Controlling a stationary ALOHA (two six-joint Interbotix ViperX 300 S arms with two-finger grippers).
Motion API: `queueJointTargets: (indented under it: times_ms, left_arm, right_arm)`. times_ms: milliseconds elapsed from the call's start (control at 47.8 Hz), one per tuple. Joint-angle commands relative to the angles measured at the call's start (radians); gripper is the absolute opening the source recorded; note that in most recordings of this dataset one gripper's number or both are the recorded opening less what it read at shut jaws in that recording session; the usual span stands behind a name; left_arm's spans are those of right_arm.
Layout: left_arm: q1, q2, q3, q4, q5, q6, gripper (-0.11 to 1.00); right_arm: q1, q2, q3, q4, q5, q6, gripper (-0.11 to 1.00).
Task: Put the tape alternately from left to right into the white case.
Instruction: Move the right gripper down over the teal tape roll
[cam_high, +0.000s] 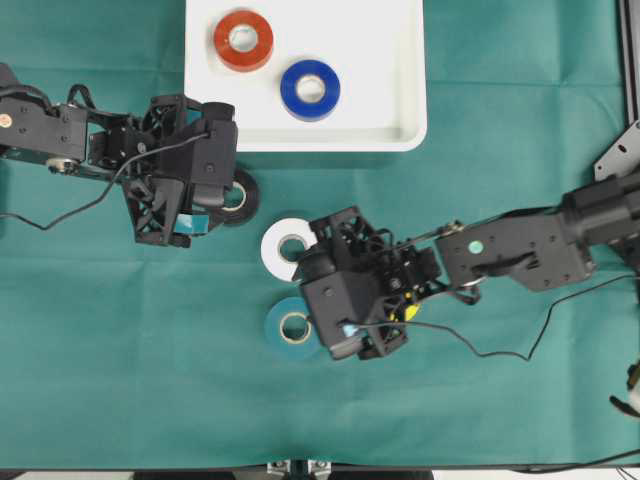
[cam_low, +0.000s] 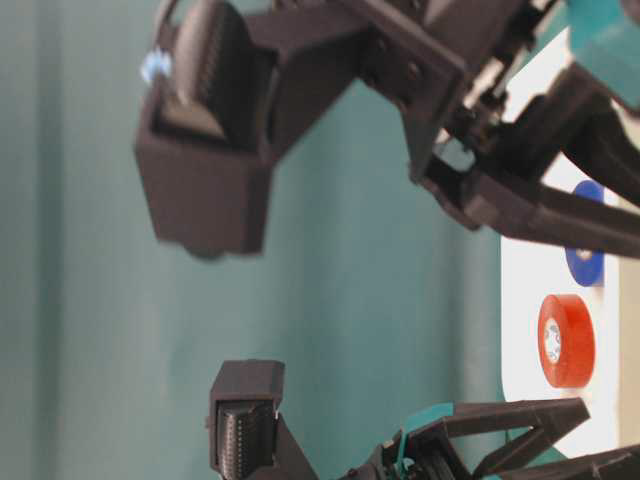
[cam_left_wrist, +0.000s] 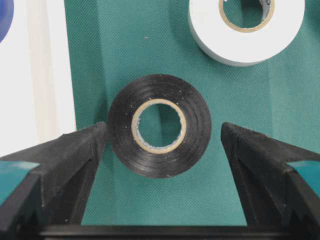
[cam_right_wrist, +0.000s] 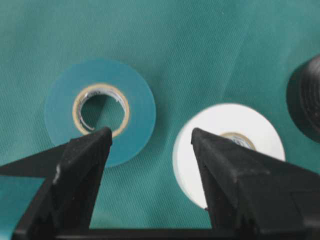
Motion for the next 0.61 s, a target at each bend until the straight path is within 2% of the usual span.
queueJointTargets:
  times_ms: [0,209,586]
  left_arm:
    - [-0.003,-0.014,-0.009,-0.002,-0.008,0.0,0.77]
    - [-0.003,-0.014,-0.006,-0.002,-0.008,0.002,0.77]
    - [-0.003,-0.014,0.011,-0.002,-0.009,0.0,0.77]
  right_arm:
    - [0.014,0.006,-0.054,-0.003,0.014,0.0,0.7]
    - [0.02,0.055,-0.114,-0.003,0.028,-0.002,0.7]
    - [0.021,0.087,-0.149,-0.005,0.109,-0.006,0.7]
